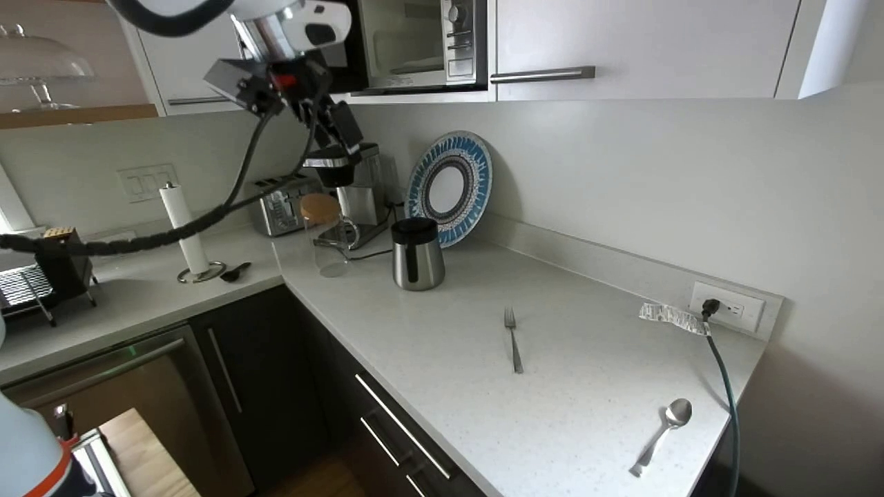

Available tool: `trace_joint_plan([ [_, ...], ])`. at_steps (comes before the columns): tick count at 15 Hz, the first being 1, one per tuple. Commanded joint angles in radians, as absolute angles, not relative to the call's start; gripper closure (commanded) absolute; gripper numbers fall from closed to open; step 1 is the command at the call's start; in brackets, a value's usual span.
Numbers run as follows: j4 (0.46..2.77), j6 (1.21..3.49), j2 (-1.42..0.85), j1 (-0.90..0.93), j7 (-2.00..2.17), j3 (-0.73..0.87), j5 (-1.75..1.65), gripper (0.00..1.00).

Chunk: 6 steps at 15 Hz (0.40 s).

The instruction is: Open the microwave door

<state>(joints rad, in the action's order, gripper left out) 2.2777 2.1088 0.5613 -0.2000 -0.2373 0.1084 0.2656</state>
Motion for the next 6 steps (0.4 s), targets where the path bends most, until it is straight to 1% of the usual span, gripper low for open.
trace_joint_plan([
  [1, 2.319, 2.141, 0.563, -0.149, -0.201, 0.144, 0.244, 0.00],
  [3, 2.377, 2.182, 0.564, -0.137, -0.180, 0.141, 0.248, 0.00],
  [6, 2.386, 2.185, 0.573, -0.135, -0.171, 0.141, 0.248, 0.00],
])
